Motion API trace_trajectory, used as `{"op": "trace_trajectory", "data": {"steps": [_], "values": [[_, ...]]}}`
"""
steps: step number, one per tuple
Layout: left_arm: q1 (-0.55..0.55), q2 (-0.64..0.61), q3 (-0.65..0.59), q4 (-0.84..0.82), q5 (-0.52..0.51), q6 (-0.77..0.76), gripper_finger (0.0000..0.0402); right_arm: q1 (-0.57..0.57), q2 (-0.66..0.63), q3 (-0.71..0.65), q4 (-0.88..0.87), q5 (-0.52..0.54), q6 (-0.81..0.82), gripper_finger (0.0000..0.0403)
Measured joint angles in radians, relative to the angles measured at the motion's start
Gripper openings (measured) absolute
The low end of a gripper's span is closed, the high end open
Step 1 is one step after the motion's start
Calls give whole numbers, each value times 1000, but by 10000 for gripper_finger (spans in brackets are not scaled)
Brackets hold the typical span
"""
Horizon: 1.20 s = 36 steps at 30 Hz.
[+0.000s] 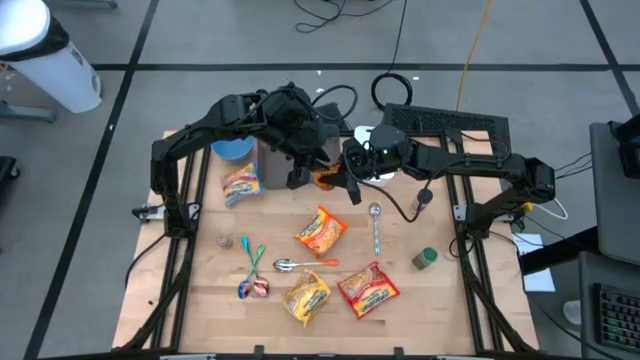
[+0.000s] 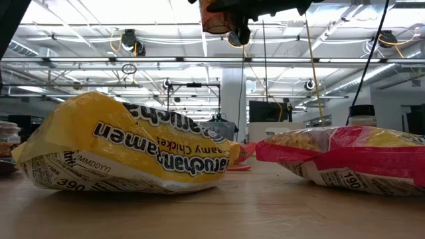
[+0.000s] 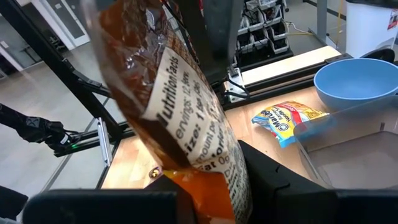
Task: Pick & Place Food Item
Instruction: Put the orange seasoning pack into the right black bin
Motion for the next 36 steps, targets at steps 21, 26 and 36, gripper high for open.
{"op": "trace_trajectory", "data": {"steps": [21,26,36], "values": [[0,0,0,21,1,51,6,-1,1,0,12,0,0,62],[0,0,0,21,2,61,4,0,1,0,18,-5,8,76],[0,0,0,1,3,61,2,-6,-3,0,21,-85,80,171]]}}
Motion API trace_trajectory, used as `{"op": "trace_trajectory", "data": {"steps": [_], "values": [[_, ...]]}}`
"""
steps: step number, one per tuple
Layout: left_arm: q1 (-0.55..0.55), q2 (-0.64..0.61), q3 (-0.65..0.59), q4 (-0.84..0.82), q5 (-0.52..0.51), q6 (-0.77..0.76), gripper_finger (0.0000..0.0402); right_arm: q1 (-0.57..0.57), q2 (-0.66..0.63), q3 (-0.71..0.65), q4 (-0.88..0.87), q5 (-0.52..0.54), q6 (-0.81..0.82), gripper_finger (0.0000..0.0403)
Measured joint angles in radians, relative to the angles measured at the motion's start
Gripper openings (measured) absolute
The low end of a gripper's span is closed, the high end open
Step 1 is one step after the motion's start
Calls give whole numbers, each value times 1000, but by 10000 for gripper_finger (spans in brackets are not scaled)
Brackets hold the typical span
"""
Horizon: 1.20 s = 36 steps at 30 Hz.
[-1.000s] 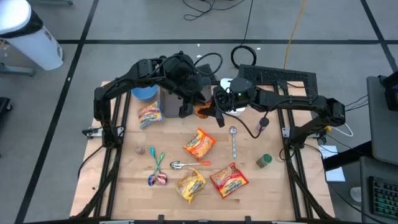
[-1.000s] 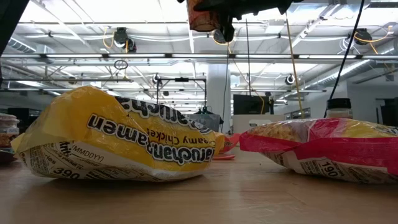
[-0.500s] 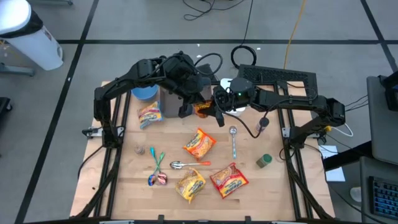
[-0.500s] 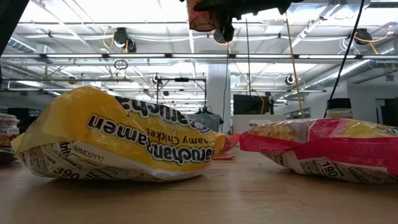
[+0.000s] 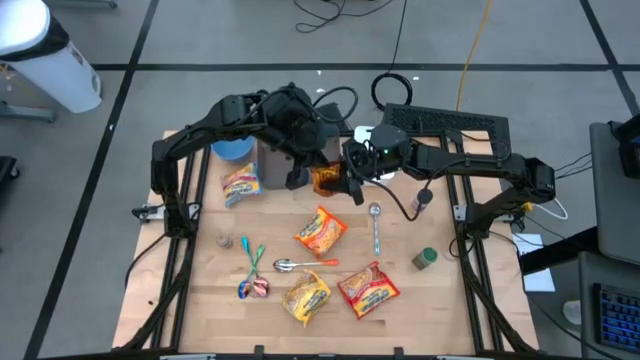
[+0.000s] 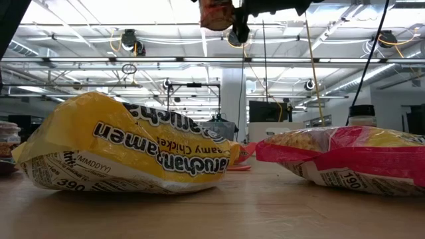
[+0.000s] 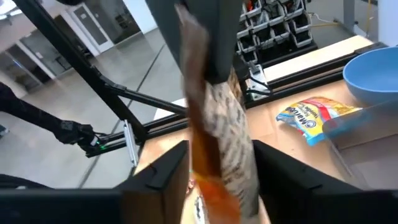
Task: Pick & Place Food Item
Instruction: Put the orange seasoning pack into the right black bin
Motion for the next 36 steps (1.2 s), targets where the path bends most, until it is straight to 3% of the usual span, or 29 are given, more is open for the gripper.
{"op": "trace_trajectory", "data": {"steps": [5,10,18,28,36], "values": [[0,0,0,-30,-1,-8,2,-24,-15,1,5,-1,22,219],[0,-3,0,-50,-4,-20,1,-68,-45,2,5,0,-5,239],[35,-83,0,-98,-35,-67,1,-162,-121,0,-12,4,-22,231],[162,-243,0,-131,-53,-177,1,-239,-157,0,-57,7,-65,227],[228,-309,1,-222,-83,-185,0,-304,-150,-1,-25,108,-113,226]]}}
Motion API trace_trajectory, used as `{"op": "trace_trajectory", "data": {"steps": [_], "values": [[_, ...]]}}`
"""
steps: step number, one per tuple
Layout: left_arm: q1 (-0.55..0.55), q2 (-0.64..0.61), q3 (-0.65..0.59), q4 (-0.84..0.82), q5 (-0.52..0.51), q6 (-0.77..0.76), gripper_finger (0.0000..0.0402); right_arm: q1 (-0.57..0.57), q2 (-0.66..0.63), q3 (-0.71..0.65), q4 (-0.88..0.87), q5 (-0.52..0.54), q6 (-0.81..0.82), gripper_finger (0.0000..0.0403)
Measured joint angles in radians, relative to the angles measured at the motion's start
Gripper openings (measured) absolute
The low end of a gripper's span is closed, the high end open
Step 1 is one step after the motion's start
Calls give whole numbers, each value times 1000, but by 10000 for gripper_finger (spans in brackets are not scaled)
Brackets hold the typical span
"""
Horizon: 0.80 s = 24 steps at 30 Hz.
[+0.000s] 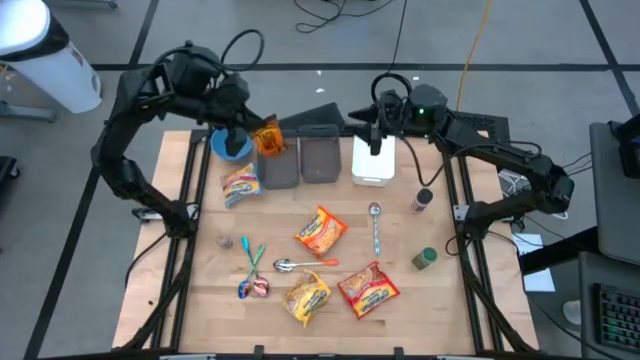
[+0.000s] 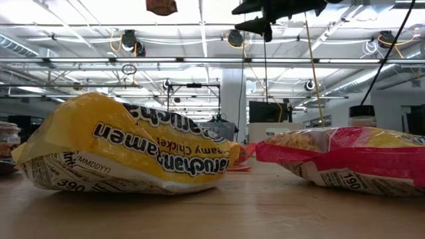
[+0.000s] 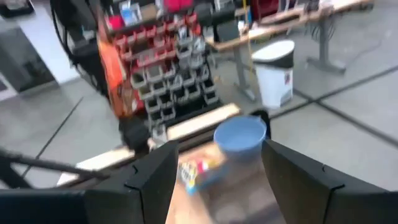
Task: Pick & Place Food Item
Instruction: Put the orange seasoning pack into the right black bin
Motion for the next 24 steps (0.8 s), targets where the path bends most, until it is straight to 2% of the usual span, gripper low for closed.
{"op": "trace_trajectory", "data": {"steps": [5,9,15,20,24], "values": [[27,-3,-14,3,12,34,0,-19,-24,-55,76,0,49,226],[61,-3,-72,45,83,48,0,-15,-67,-152,119,0,107,226],[78,-17,-219,169,159,49,0,-15,-167,-344,313,24,247,226],[77,-58,-385,349,208,11,0,-4,-248,-427,321,57,271,226],[77,-101,-502,441,218,-25,0,24,-285,-441,278,80,265,226]]}}
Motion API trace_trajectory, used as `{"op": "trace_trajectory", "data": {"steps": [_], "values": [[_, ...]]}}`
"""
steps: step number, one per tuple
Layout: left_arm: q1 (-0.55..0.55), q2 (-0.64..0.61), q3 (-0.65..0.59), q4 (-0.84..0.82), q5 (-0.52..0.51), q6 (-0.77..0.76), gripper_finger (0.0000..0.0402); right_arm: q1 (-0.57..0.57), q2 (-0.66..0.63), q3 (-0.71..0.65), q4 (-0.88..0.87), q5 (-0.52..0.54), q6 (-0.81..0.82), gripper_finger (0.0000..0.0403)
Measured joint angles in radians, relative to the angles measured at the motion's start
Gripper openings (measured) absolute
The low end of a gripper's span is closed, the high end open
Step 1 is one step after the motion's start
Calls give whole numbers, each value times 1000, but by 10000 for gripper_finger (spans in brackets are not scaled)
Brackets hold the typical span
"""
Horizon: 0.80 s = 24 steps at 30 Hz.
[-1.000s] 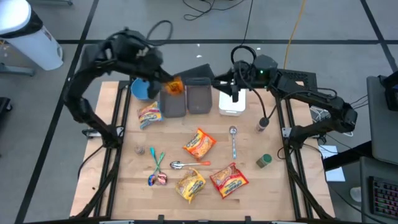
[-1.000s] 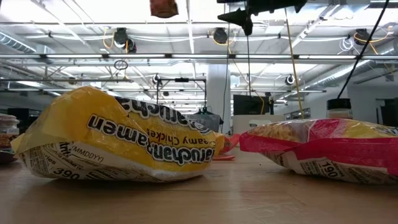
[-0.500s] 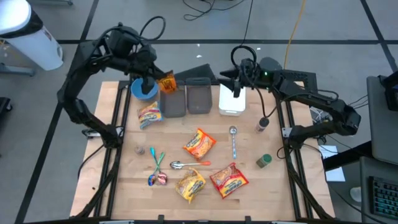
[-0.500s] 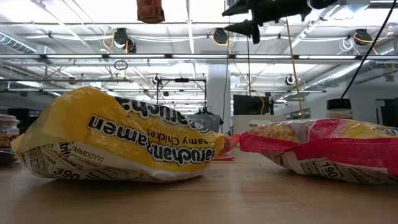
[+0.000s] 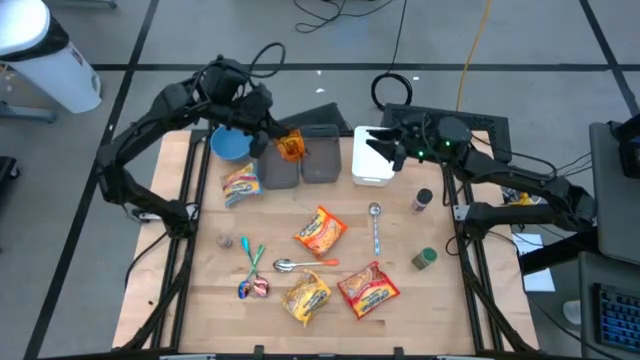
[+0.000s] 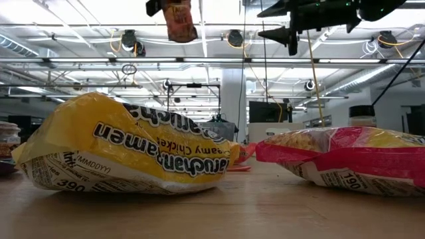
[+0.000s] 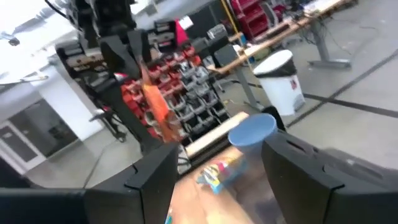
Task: Pick & Place Food Item
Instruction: Put the orange seasoning pack into the right black bin
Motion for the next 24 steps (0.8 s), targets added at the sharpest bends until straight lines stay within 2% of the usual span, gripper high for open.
{"op": "trace_trajectory", "data": {"steps": [8,20,24], "values": [[0,-46,-138,52,4,-27,0,77,27,-1,-15,62,-43,226],[13,-58,-296,110,-4,28,0,205,128,-1,76,59,52,226],[39,-58,-332,108,-10,43,0,229,179,-1,168,107,105,226]]}}
